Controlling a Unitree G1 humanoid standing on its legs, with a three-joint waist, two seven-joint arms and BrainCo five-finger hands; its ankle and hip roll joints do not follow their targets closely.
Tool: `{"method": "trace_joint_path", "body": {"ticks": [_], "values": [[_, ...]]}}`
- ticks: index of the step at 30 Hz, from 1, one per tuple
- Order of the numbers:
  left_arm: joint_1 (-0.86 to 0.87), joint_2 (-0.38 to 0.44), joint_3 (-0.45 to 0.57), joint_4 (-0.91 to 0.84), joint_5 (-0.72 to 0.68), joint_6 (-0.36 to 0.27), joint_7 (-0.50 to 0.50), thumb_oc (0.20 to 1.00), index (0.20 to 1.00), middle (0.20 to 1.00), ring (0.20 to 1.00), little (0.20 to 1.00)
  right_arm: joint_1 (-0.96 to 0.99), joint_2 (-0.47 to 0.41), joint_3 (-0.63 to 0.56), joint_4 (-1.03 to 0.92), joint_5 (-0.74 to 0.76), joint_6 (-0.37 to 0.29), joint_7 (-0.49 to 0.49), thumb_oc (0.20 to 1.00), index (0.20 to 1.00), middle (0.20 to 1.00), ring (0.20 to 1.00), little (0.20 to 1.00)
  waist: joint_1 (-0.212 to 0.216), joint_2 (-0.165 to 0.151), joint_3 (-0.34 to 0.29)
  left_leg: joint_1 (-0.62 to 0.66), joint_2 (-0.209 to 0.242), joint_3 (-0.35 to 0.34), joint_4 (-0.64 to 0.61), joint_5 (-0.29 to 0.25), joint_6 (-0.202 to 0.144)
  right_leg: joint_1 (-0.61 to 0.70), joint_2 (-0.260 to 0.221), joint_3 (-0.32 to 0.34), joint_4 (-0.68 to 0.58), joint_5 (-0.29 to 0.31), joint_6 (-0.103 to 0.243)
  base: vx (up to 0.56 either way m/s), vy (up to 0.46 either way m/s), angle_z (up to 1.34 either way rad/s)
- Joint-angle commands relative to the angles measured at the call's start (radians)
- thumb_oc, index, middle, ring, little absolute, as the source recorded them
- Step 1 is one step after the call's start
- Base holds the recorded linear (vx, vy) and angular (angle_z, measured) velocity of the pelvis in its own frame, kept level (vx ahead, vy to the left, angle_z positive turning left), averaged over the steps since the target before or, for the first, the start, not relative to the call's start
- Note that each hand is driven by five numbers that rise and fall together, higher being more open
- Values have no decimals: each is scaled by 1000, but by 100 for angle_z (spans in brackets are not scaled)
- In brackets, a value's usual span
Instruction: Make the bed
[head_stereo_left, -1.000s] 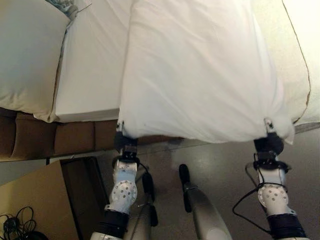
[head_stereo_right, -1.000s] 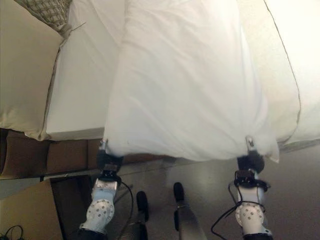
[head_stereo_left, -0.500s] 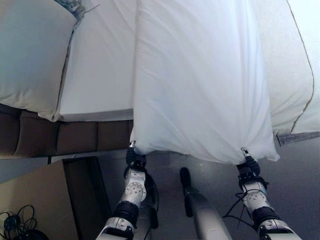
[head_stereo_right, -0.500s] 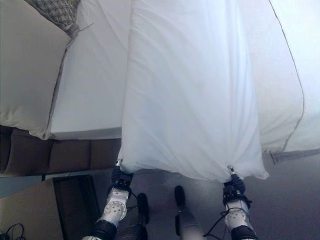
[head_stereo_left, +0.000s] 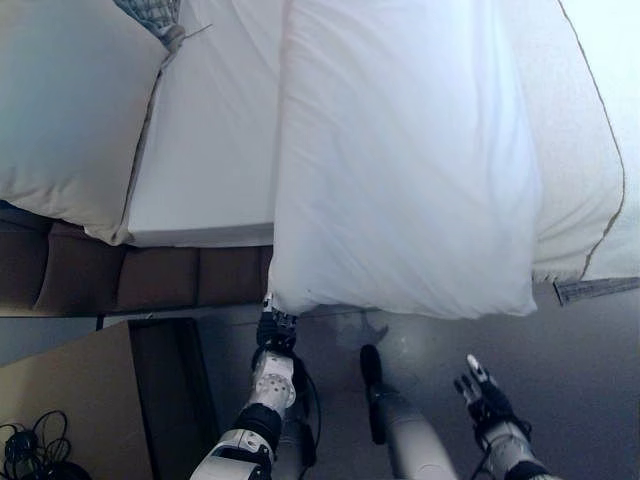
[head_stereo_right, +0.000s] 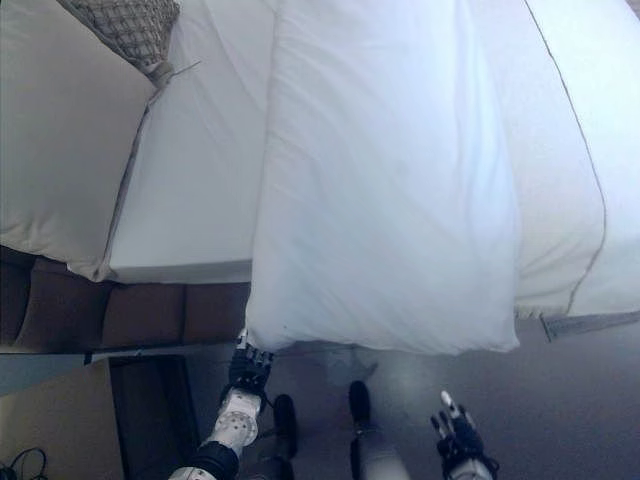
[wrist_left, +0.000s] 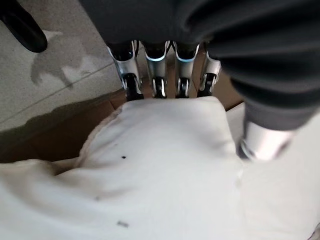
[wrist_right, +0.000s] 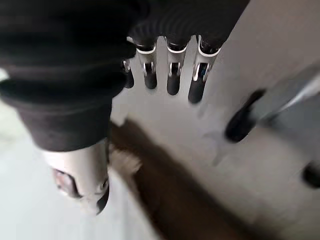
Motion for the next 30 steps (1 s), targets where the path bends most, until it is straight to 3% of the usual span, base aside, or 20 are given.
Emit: {"method": "trace_joint_path", "body": {"ticks": [1,8,11,16,19,25,30], "values": [[199,89,38,99,72,28,-46,1000,1000,1000,1000,1000,10,6,10,1,-48,-13,12,1000,1000,1000,1000,1000,2,-47,-26,-38,-3,10,-12,23,-21,31,-134,93,-186,140,179,12,-25,7],[237,133,-21,140,250,68,-129,1000,1000,1000,1000,1000,16,-12,14,10,-106,-9,16,1000,1000,1000,1000,1000,1,-36,-35,-24,2,8,-30,31,-27,42,-135,87,-195,138,177,13,-13,7],[248,160,-113,87,377,70,-166,1000,1000,1000,1000,1000,10,-20,12,11,-118,-17,14,1000,1000,1000,1000,1000,-1,-28,-42,-20,2,5,-34,32,-25,45,-134,87,-197,138,177,6,-5,2],[226,195,-174,50,428,76,-207,1000,1000,1000,1000,1000,-8,-26,41,-29,-165,-28,6,1000,1000,1000,1000,1000,-8,-25,-54,-12,6,11,-44,33,-29,49,-133,88,-200,134,178,0,0,0],[160,266,-258,-25,546,36,-263,1000,1000,1000,1000,1000,-31,-37,117,-142,-246,-52,4,1000,1000,1000,1000,1000,-15,-33,-65,-12,9,15,-42,32,-32,43,-126,96,-193,129,179,0,0,0],[31,308,-331,-74,568,1,-300,1000,1000,1000,1000,1000,-101,-80,231,-289,-302,-58,32,1000,1000,1000,1000,1000,-25,-46,-66,-31,10,23,-32,28,-33,9,-114,113,-175,126,178,-20,-1,-9],[-196,328,-432,-70,593,-12,-299,1000,1000,1000,1000,1000,-324,-139,348,-308,-321,-49,65,1000,1000,1000,1000,1000,-25,-56,-20,-97,8,22,21,22,-34,-57,-103,120,-138,126,174,-77,-18,-7]]}}
